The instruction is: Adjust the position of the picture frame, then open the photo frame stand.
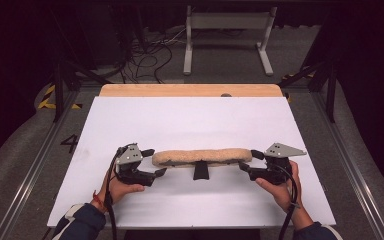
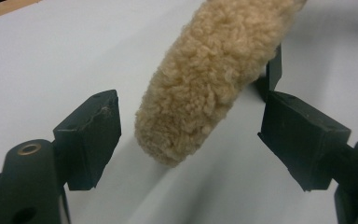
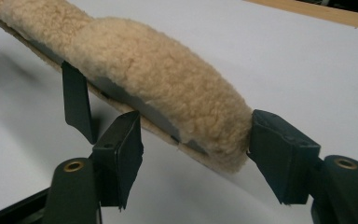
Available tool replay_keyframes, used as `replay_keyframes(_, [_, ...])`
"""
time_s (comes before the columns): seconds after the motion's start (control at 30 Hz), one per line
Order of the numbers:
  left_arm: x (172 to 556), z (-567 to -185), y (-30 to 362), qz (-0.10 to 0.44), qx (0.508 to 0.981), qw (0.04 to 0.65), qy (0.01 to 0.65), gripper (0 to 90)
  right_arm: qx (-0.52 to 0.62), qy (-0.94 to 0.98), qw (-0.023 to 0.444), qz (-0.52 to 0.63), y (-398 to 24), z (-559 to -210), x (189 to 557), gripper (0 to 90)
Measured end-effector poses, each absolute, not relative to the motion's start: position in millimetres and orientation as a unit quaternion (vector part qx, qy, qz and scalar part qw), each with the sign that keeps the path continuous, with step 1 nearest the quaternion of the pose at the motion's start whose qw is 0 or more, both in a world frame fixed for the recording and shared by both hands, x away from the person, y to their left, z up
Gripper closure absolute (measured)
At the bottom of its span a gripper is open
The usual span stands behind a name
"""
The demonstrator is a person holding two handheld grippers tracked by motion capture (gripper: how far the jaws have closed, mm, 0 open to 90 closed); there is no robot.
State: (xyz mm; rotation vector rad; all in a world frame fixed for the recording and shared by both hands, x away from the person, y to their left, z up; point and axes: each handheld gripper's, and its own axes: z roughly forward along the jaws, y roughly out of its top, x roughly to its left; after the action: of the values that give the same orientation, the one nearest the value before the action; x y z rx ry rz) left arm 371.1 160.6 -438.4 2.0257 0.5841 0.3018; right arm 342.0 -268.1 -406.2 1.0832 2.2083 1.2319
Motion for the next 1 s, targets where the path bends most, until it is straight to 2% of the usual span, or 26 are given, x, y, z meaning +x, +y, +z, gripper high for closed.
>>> replay_keyframes(0.1, [372, -438, 161, 0.124, 0.832, 0.486, 0.239, 20.9, 0.387, 0.786, 0.193, 0.443, -271, -404, 339, 36.1])
replay_keyframes(0.37, [379, -439, 155, 0.128, 0.838, 0.478, 0.230, 25.5, 0.418, 0.774, 0.203, 0.430, -273, -412, 314, 47.9])
replay_keyframes(0.43, [380, -439, 153, 0.121, 0.840, 0.479, 0.224, 32.0, 0.416, 0.774, 0.204, 0.431, -273, -414, 305, 52.1])
replay_keyframes(0.53, [380, -439, 152, 0.120, 0.843, 0.477, 0.217, 36.2, 0.409, 0.774, 0.196, 0.441, -272, -420, 299, 60.8])
replay_keyframes(0.63, [380, -439, 151, 0.129, 0.843, 0.476, 0.217, 46.9, 0.394, 0.783, 0.192, 0.440, -262, -427, 296, 70.0])
replay_keyframes(0.77, [375, -437, 151, 0.131, 0.851, 0.467, 0.203, 51.5, 0.383, 0.786, 0.187, 0.448, -246, -430, 297, 77.6])
replay_keyframes(0.87, [373, -437, 152, 0.132, 0.852, 0.466, 0.199, 53.5, 0.379, 0.790, 0.178, 0.448, -237, -432, 302, 73.8])
replay_keyframes(0.9, [372, -437, 152, 0.130, 0.852, 0.467, 0.197, 53.5, 0.380, 0.791, 0.172, 0.448, -233, -433, 305, 69.1])
replay_keyframes(0.93, [371, -437, 153, 0.128, 0.853, 0.467, 0.196, 54.1, 0.382, 0.792, 0.166, 0.446, -228, -435, 309, 60.3])
replay_keyframes(1.0, [370, -437, 153, 0.128, 0.853, 0.467, 0.196, 54.6, 0.387, 0.795, 0.153, 0.442, -216, -439, 314, 51.0])
